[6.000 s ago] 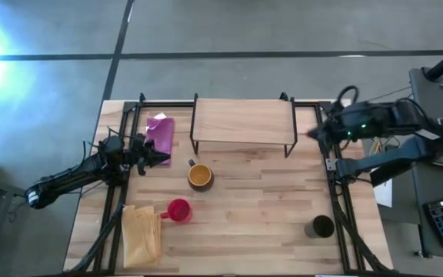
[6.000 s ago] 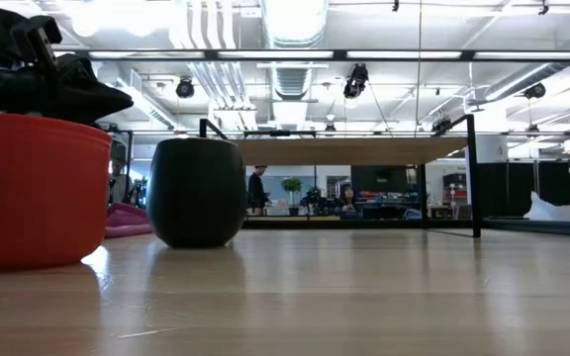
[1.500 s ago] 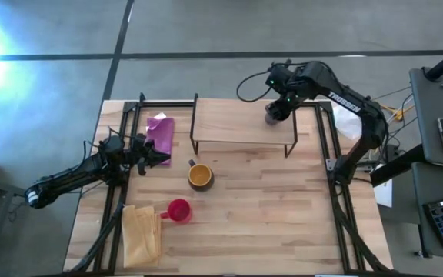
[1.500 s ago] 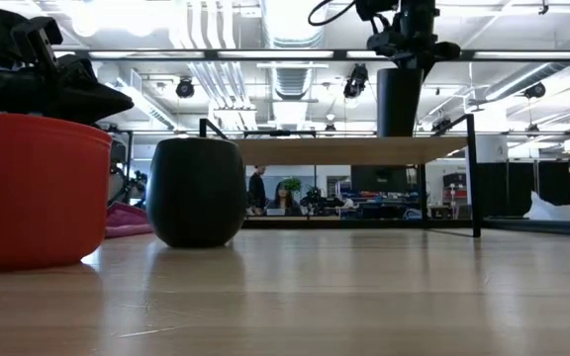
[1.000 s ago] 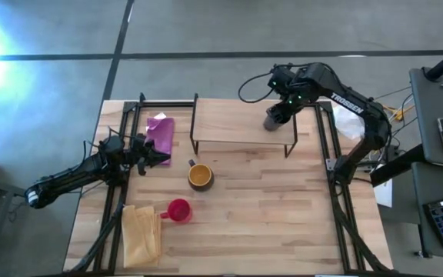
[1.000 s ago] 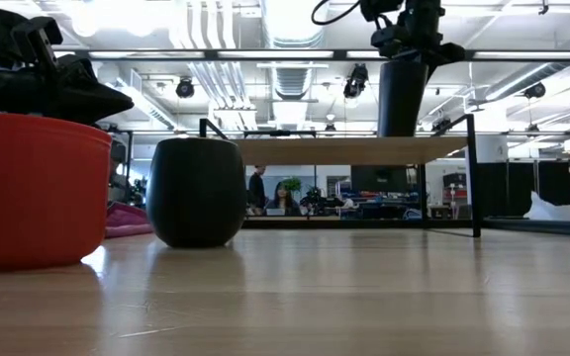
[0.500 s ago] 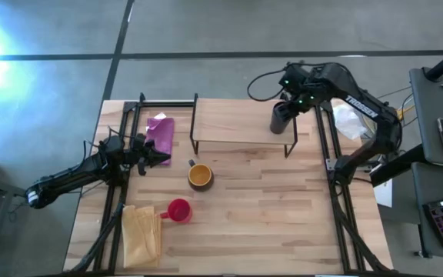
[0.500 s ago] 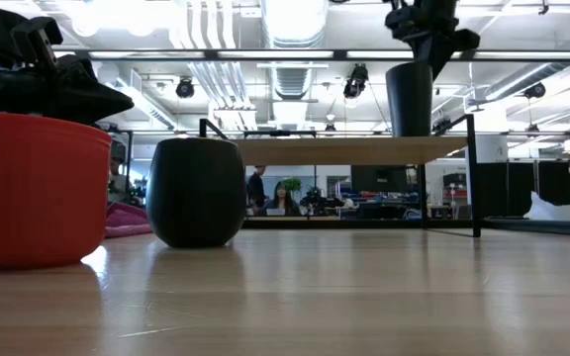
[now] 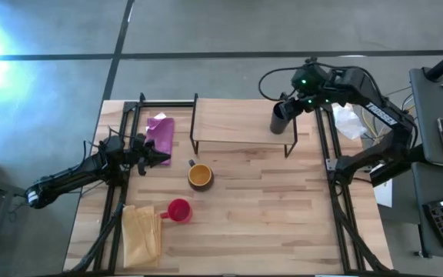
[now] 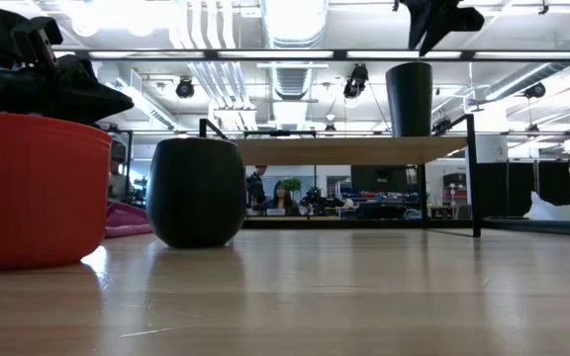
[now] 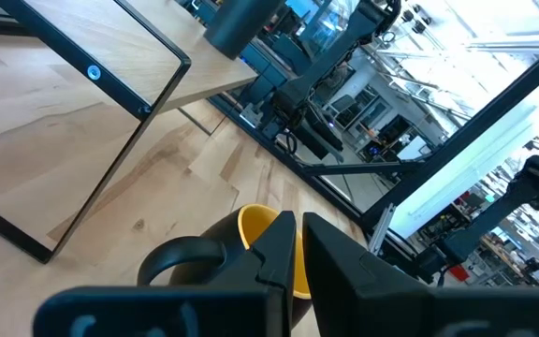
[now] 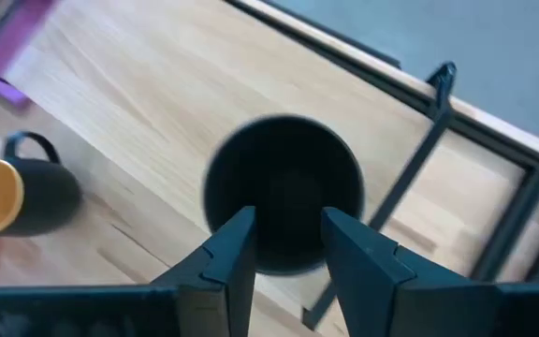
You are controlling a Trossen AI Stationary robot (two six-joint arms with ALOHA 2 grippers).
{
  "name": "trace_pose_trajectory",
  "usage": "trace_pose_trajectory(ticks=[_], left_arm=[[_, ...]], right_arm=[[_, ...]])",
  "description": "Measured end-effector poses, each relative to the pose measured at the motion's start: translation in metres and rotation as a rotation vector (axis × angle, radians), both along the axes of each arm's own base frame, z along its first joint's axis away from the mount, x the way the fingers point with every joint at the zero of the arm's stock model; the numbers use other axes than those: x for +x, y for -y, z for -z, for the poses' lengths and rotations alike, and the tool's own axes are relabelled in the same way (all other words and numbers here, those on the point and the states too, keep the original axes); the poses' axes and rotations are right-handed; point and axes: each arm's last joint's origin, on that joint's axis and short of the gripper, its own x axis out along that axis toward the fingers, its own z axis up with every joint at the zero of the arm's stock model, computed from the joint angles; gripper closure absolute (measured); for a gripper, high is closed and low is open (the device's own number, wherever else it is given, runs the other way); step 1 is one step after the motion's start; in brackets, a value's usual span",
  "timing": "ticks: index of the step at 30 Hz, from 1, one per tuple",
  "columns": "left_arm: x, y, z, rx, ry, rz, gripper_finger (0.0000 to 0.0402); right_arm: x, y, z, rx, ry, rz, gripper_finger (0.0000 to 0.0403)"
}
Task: Stack small to large cups/mugs on shelf
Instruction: Put the black mug on the shelf
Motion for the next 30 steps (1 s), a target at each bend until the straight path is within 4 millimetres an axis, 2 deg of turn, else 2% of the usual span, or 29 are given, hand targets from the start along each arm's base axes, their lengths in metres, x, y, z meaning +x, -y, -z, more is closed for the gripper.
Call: trace_pose_trajectory(ticks=[7,10,13,17,23,26,28,30], left_arm=[[0.000,-0.002,-0.008,0.104,0.076,-0.061,0.0391],[-0.002,-0.003,-0.026,0.090,0.258,-0.131,0.0391],[-0.007,-0.001,-0.046,0.109,0.467,-0.121,0.0391],[-0.017,0.001,-0.065,0.166,0.688,-0.201,0.0391],[-0.036,0.008,-0.094,0.198,0.986,-0.234,0.0391],[-0.031,0.008,-0.114,0.202,0.886,-0.154,0.0392],[-0.018,0.006,-0.123,0.166,0.658,-0.077,0.0392],[-0.007,0.002,-0.126,0.120,0.345,-0.043,0.0391]], right_arm=[[0.001,-0.001,-0.002,-0.007,0.028,0.005,0.0284],[0.001,0.000,-0.002,-0.005,0.026,0.004,0.0286],[0.002,0.000,-0.001,-0.002,0.023,0.003,0.0286],[0.002,0.000,-0.001,-0.001,0.021,0.003,0.0285],[0.002,0.000,0.000,0.000,0.017,0.003,0.0289],[0.002,0.000,0.000,0.000,0.015,0.002,0.0288],[0.002,0.000,0.000,-0.001,0.014,0.000,0.0286],[0.002,0.000,0.000,0.000,0.012,0.000,0.0285]])
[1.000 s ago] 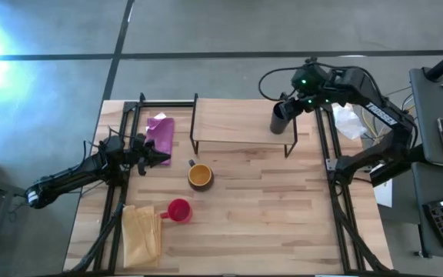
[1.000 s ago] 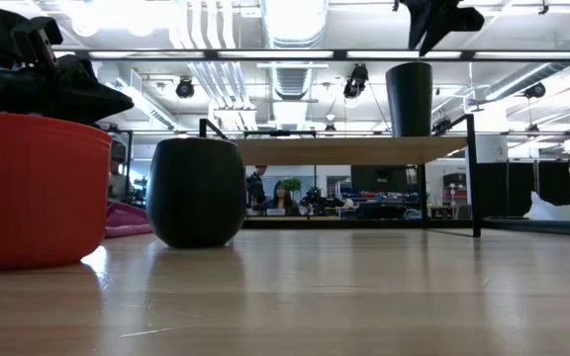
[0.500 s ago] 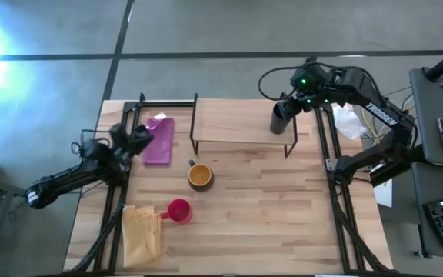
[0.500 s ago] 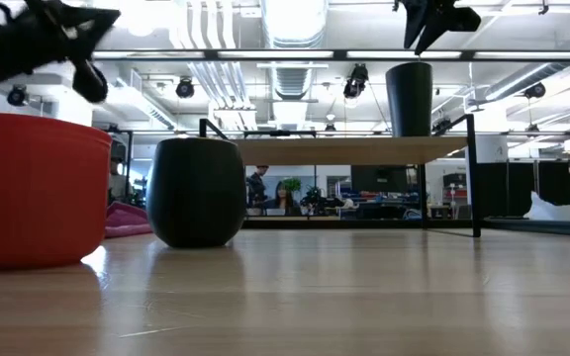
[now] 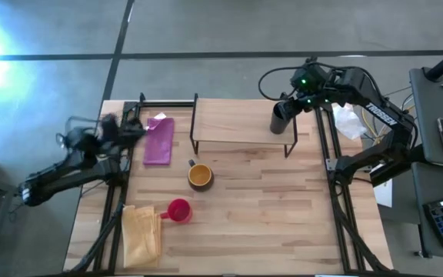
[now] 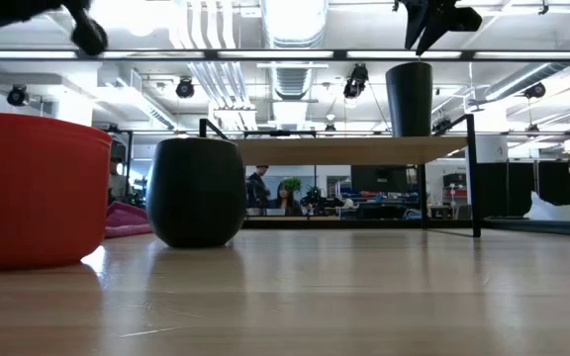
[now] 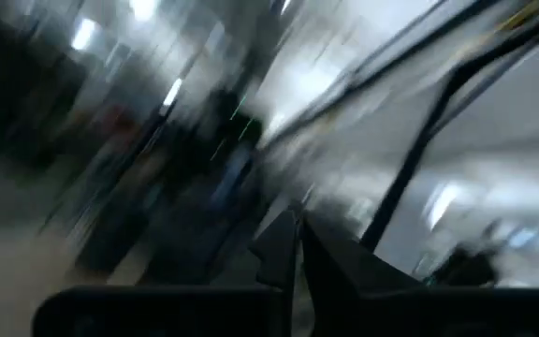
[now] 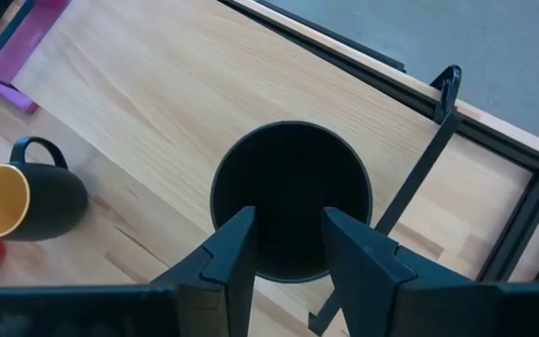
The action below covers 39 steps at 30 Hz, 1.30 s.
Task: Stack small to large cups/mugs on shelf
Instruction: Put the black mug on the shelf
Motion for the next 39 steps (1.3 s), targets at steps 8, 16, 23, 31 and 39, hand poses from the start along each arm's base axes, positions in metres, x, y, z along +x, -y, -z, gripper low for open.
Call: trace_pose_trajectory(ticks=[8,16,23,31,39], left_arm=[[0.022,-0.010,0.014,-0.343,-0.800,0.005,0.0392],[0.057,-0.011,0.001,-0.231,-0.712,0.138,0.0399],[0.073,-0.017,0.006,-0.212,-0.892,0.106,0.0401],[0.098,-0.027,0.032,-0.033,-1.038,0.128,0.0401],[0.122,-0.040,0.058,0.141,-1.167,0.061,0.0402]], right_arm=[[-0.001,-0.001,0.001,0.006,-0.016,0.002,0.0286],[-0.002,-0.001,0.001,0.003,-0.020,-0.005,0.0283],[-0.003,-0.001,0.001,0.000,-0.040,-0.026,0.0283],[-0.003,-0.002,0.001,-0.008,-0.046,-0.044,0.0285],[-0.009,-0.004,-0.001,-0.001,-0.045,-0.041,0.0284]])
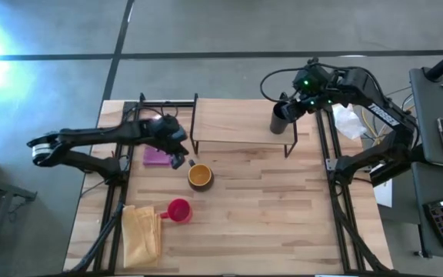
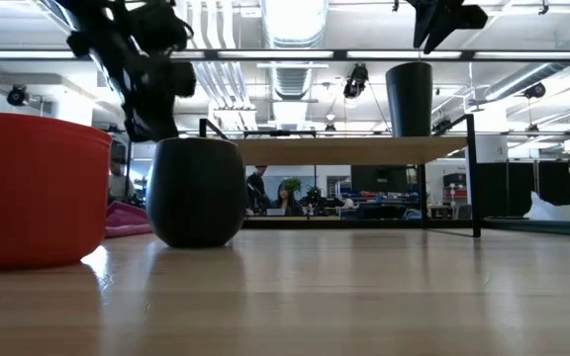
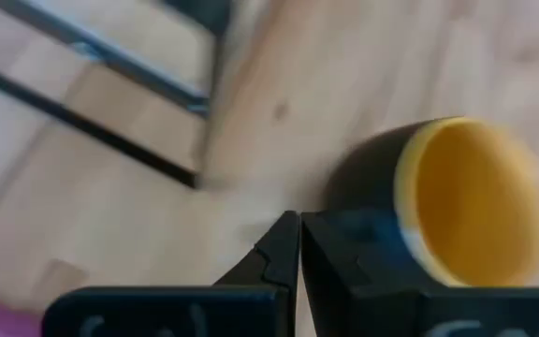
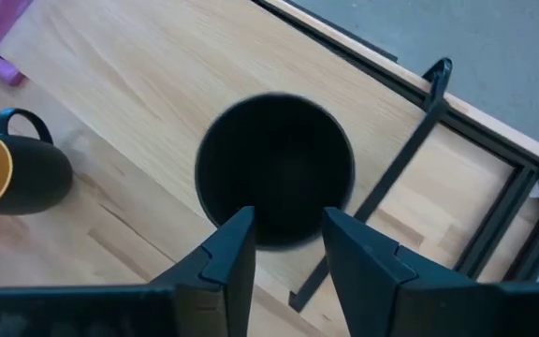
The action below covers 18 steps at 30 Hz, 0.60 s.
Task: Stack small to large cups/mugs on shelf
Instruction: Put the black mug on the shelf
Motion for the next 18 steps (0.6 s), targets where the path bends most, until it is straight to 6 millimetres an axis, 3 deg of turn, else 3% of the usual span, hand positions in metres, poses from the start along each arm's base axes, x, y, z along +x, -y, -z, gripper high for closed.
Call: trace_pose_trajectory(ticks=[9,18], left_arm=[[0.019,-0.006,0.027,-0.039,-0.082,0.023,0.0402],[0.011,0.003,0.021,-0.125,-0.084,0.085,0.0401]], right_arm=[[-0.006,-0.016,-0.004,0.024,0.005,-0.015,0.0285],[-0.010,-0.051,-0.005,0.083,0.018,-0.036,0.0285]])
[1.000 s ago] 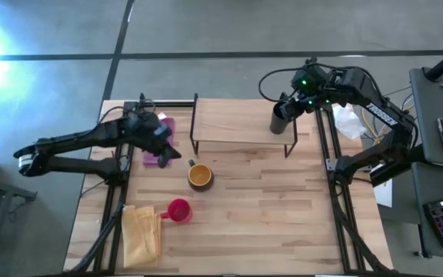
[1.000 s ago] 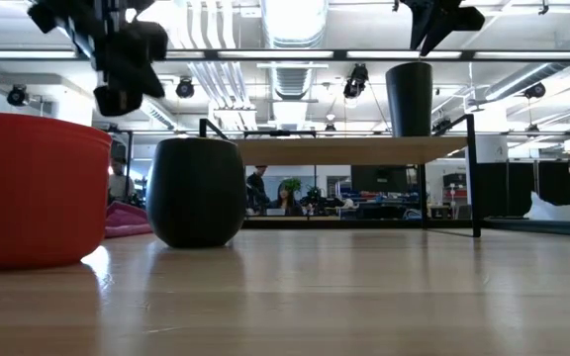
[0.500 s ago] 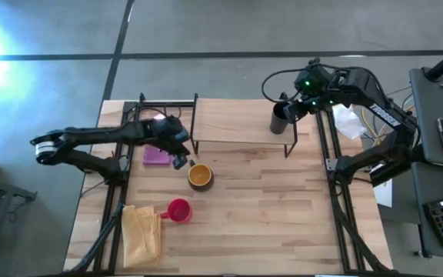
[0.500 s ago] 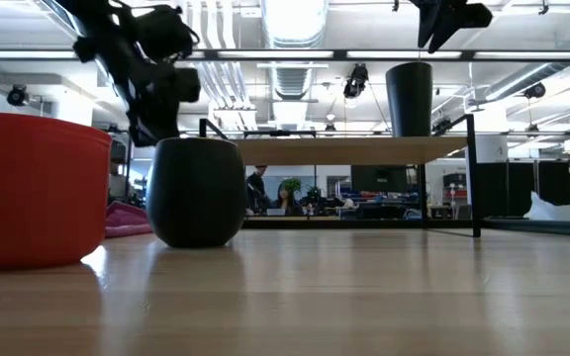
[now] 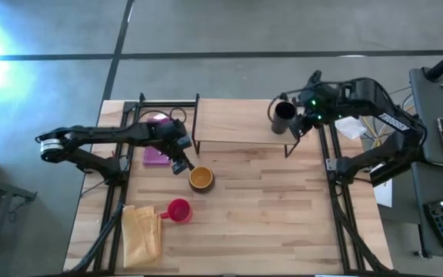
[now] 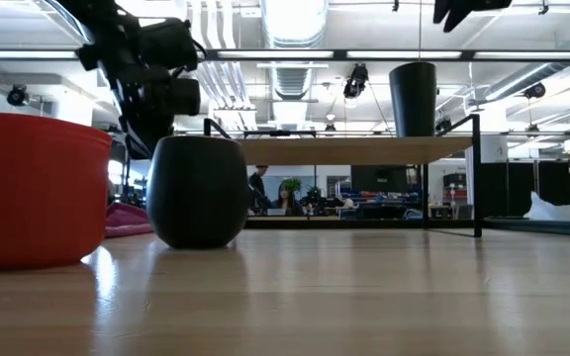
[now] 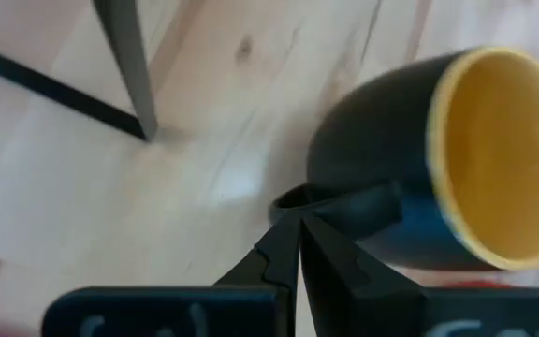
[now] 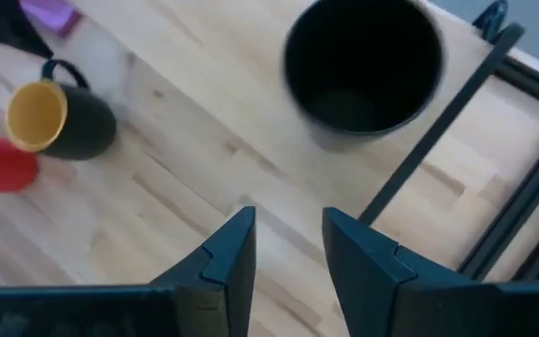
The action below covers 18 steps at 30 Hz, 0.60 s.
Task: Stack small to large cups/mugs on shelf
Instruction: Put the black mug on the shelf
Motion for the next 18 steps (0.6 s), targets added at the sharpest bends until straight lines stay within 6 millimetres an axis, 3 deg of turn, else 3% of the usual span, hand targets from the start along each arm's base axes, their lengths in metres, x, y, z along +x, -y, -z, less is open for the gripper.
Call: trace_pose_trajectory(ticks=[9,18], left_arm=[[-0.006,0.003,0.001,-0.006,-0.019,0.002,0.0401],[-0.014,0.007,0.027,-0.026,-0.017,-0.025,0.0401]], right_arm=[[0.003,-0.020,-0.002,-0.067,0.010,-0.036,0.0284],[0.018,-0.072,0.003,0.004,0.043,-0.179,0.0284]])
